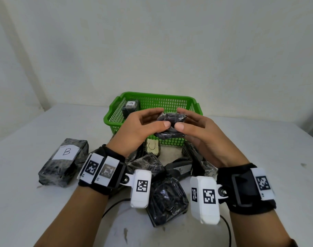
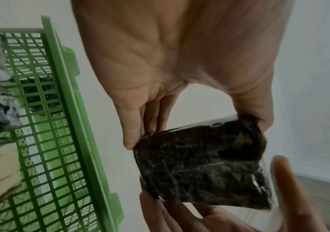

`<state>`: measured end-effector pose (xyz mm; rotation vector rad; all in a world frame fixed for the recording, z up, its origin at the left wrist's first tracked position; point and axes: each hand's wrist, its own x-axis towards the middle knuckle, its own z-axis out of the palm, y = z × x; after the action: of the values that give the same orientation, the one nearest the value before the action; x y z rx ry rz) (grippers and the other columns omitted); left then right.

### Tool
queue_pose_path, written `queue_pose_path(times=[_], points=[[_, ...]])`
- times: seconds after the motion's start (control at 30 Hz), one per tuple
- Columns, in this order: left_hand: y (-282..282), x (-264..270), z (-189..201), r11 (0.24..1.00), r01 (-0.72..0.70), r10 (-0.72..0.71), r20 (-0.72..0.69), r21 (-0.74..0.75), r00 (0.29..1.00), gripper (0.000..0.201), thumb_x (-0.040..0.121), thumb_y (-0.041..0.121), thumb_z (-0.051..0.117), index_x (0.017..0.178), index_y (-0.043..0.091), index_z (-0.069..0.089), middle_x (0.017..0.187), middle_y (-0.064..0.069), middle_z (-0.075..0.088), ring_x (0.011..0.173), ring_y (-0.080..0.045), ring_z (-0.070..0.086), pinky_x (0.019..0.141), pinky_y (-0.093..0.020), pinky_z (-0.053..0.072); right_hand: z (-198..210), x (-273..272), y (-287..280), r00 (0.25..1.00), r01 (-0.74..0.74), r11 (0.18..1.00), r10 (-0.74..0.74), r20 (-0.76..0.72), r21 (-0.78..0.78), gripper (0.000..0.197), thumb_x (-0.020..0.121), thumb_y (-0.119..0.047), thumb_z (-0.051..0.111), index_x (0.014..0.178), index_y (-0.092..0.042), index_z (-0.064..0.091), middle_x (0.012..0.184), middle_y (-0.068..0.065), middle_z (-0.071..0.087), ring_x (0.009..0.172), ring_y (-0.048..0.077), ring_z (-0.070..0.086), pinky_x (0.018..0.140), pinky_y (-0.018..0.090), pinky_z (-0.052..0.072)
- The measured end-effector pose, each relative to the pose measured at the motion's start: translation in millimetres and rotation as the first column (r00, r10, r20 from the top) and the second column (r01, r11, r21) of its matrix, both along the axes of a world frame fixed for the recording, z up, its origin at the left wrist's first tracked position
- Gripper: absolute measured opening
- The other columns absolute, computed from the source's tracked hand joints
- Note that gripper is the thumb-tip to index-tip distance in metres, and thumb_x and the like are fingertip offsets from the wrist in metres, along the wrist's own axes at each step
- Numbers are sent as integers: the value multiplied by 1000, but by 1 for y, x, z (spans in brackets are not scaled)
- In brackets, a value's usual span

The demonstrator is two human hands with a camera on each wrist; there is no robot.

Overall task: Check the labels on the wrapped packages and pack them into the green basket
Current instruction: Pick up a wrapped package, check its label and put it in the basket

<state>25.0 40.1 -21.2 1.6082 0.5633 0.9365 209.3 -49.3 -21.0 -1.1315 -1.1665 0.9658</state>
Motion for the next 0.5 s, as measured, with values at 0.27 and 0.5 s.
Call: queue_pose_path(times=[0.27,0.5], points=[[1,-1,-3,996,75,-75,2,-50,997,82,60,32,81,135,13,55,127,-6,68,121,-21,63,107,-43,47,1,0,-1,997,56,998,-57,57,21,82,59,-30,91,136,-24,64,126,3,74,115,19,73,104,35,55],[2,-3,-2,998,64,-64,-21,14,998,90,57,32,86,139,16,52,131,1,66,126,-11,59,111,-38,44,0,2,1,999,32,999,-32,2,-4,125,31,-52,104,142,-20,56,139,1,66,125,18,68,108,38,53]])
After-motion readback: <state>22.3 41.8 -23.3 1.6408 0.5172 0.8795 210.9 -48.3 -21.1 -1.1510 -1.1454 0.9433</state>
